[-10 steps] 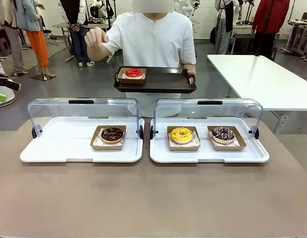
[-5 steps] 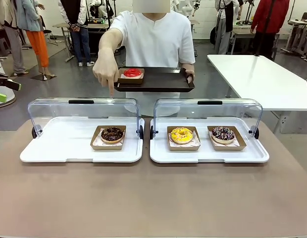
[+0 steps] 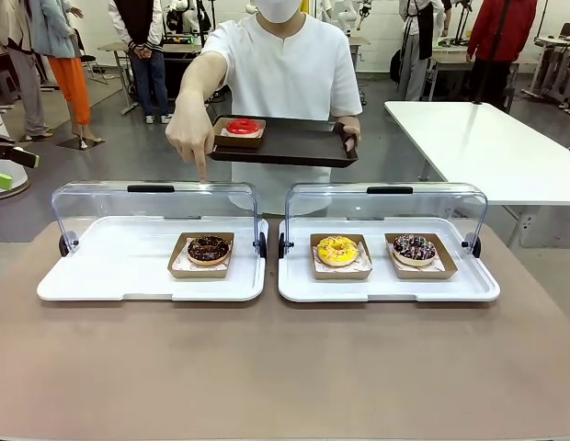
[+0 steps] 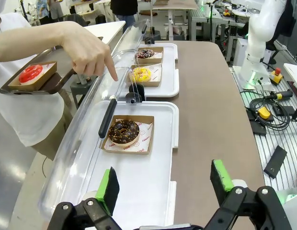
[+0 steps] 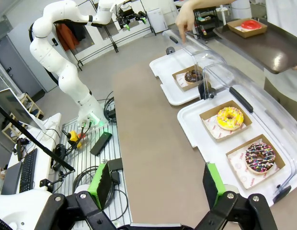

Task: Provide the desired donut to the person.
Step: Pick up and lift the Paper togo box containing the Donut pointed at by the person.

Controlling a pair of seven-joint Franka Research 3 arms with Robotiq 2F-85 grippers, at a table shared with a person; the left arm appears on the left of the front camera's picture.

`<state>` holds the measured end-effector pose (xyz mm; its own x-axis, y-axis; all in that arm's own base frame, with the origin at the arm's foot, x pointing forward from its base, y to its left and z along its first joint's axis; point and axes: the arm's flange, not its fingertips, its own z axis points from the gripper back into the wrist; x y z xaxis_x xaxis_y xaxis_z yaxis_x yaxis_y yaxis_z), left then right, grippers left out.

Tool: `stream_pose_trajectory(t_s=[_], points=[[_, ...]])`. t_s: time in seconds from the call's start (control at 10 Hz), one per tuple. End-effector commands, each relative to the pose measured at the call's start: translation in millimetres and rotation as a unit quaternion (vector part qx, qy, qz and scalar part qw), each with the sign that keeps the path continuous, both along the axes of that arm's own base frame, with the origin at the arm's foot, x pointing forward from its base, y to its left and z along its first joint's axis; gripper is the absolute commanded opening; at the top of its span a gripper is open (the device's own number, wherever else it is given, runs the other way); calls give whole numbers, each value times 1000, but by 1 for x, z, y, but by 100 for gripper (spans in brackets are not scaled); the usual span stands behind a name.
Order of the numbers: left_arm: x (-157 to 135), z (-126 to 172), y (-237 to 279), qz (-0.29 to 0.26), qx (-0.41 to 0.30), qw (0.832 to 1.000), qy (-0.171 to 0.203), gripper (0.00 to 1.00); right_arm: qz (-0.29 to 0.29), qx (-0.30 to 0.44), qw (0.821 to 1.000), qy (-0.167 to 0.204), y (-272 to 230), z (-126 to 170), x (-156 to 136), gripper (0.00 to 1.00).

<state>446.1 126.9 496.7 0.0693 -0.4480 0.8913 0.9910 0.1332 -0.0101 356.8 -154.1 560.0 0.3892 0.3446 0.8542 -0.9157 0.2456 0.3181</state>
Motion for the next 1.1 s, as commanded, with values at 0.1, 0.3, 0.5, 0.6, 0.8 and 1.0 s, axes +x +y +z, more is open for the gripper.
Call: stream_pose_trajectory(t_s=[0.1,0.3,0.5,0.6,0.8,1.0], points=[[0,1,-1,7,-8,1000,0,100,3,8,1000,-5,1,0,1,100],[0,1,-1,7,-8,1000,0,100,3,8,1000,-5,1,0,1,100],[0,1,-1,7,-8,1000,0,100,3,8,1000,-5,1,0,1,100],[0,1,-1,7,-8,1000,0,100,3,8,1000,-5,1,0,1,100],[0,0,0,0,0,1000,0,100,3,8,1000,-5,1,0,1,100],[-10,33,-40,27,122,992,1,100,3,8,1000,-5,1,0,1,100]])
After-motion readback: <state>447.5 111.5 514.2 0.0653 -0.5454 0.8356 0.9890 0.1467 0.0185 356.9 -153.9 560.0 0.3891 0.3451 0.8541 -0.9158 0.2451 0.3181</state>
